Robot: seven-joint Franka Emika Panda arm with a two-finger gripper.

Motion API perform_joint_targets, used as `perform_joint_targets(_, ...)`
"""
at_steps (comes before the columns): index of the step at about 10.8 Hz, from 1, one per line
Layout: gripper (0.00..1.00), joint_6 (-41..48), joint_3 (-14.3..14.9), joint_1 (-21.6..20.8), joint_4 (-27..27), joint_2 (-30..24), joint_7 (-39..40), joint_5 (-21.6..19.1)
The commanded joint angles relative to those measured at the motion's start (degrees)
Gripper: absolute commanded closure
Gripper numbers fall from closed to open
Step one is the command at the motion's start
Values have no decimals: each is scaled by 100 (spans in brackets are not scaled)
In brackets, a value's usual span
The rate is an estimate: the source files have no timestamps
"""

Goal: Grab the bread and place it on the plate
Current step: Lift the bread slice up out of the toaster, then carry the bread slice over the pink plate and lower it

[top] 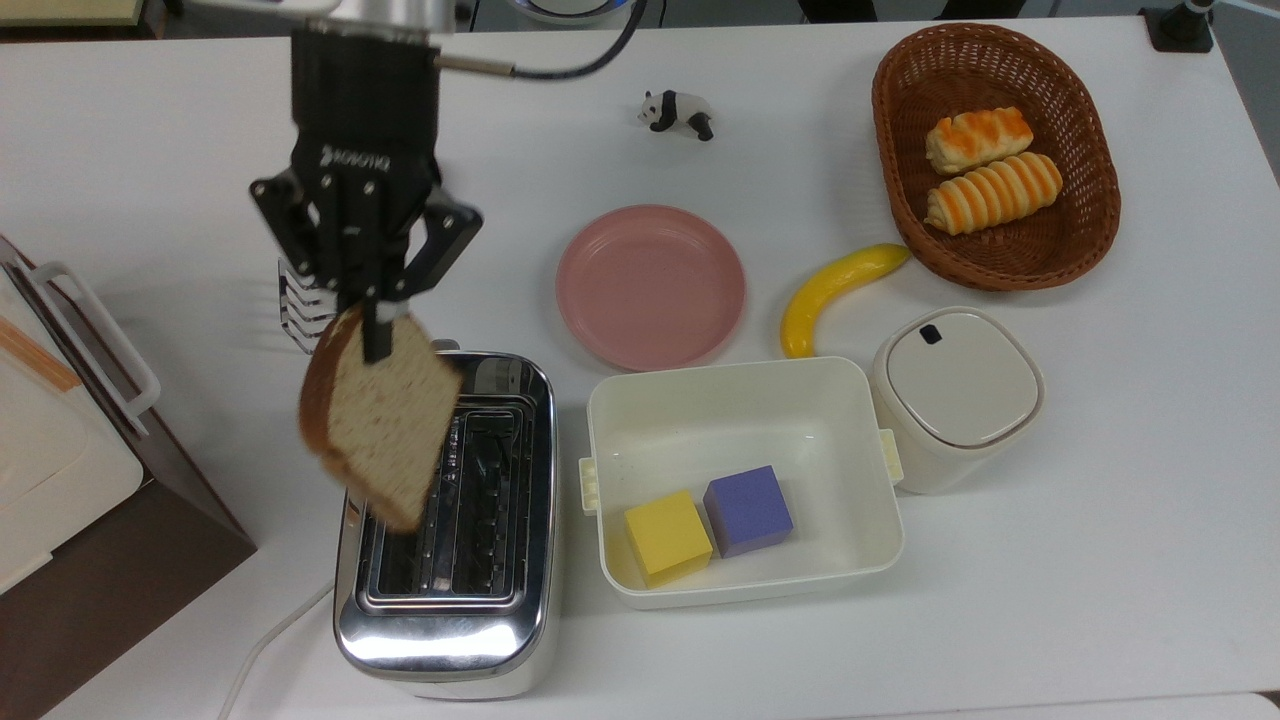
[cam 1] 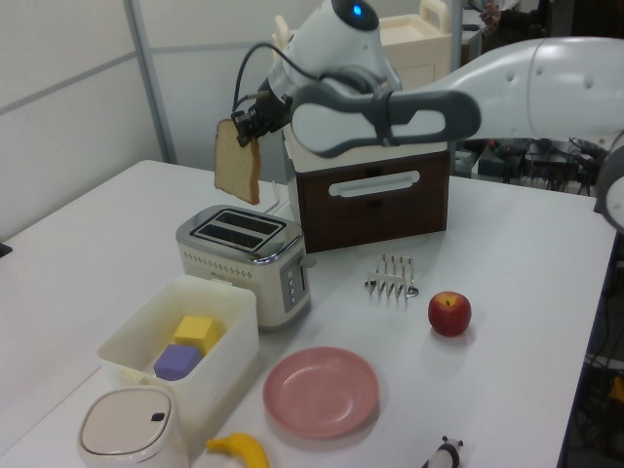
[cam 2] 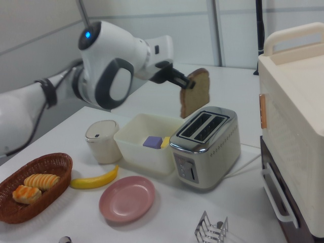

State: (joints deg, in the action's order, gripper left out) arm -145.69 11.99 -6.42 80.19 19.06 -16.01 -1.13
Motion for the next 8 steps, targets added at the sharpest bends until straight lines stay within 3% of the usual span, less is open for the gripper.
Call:
perform_joint_targets(1, 100, 1975, 5, -367, 278, -604, 140, -361)
perform_joint_targets(3, 100, 3192, -21, -456, 278, -667, 763, -921)
perform_joint_targets(6, 100, 3416, -39, -613, 768, -641, 915, -1205)
perform_joint_targets(8, 100, 3407, -30, -632, 1085, -580, 933, -1642)
